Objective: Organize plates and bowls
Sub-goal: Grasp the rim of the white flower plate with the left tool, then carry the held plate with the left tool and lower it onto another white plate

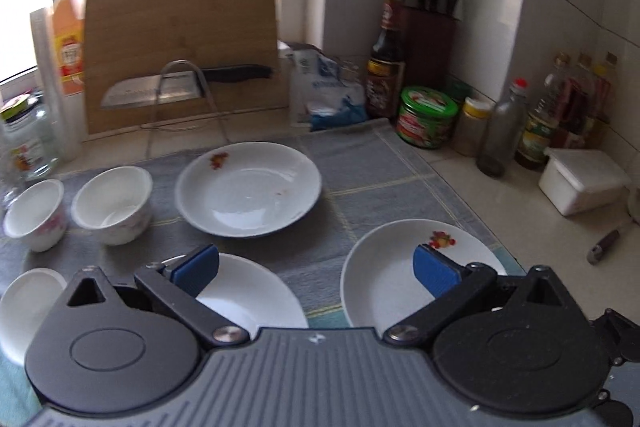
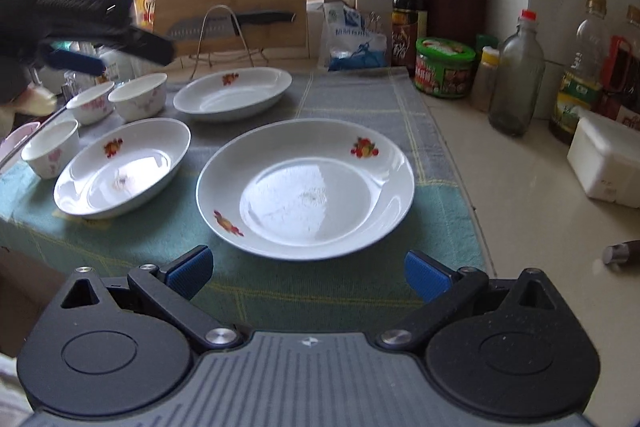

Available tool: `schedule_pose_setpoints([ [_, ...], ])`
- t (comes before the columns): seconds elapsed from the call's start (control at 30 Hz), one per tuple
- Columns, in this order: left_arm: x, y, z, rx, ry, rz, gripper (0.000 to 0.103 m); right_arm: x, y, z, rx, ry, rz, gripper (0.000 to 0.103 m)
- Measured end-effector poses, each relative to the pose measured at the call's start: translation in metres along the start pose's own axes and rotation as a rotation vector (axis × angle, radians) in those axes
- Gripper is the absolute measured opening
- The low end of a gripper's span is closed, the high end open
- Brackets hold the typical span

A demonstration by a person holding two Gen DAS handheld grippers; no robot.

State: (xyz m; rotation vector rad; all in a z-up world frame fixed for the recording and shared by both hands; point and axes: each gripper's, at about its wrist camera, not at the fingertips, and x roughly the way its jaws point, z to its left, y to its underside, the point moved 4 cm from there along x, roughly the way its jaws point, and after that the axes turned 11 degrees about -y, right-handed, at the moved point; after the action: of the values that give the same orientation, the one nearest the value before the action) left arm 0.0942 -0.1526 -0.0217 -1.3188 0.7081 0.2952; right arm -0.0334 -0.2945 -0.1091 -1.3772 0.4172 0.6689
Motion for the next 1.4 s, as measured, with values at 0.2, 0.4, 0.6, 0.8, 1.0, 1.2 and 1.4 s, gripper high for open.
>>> schedule_pose_setpoints([
  [0.2,0.031,-0.011,-0.023,0.130,0.049,0.024,0.102,0.031,0.007,-0.004,-0.012,0.029,0.043,0.103],
  [0.4,0.056,-0.021,-0.035,0.208,0.099,0.045,0.102,0.047,0.007,-0.013,-0.015,0.024,0.042,0.103],
  [0.6,0.081,-0.029,-0.048,0.290,0.191,0.101,0.102,0.055,0.005,-0.017,-0.075,0.028,0.040,0.103],
  [0.8,0.101,-0.031,-0.072,0.426,0.260,0.129,0.102,0.053,0.009,-0.021,-0.117,-0.009,-0.005,0.103],
  [1.0,0.127,-0.027,-0.091,0.522,0.342,0.249,0.102,0.052,0.010,-0.021,-0.119,-0.009,-0.038,0.103],
  [1.2,0.146,-0.019,-0.099,0.571,0.414,0.354,0.100,0.053,0.010,-0.021,-0.112,-0.004,-0.029,0.103],
  [1.4,0.155,-0.016,-0.112,0.660,0.481,0.429,0.099,0.054,0.008,-0.020,-0.106,0.000,-0.013,0.103],
])
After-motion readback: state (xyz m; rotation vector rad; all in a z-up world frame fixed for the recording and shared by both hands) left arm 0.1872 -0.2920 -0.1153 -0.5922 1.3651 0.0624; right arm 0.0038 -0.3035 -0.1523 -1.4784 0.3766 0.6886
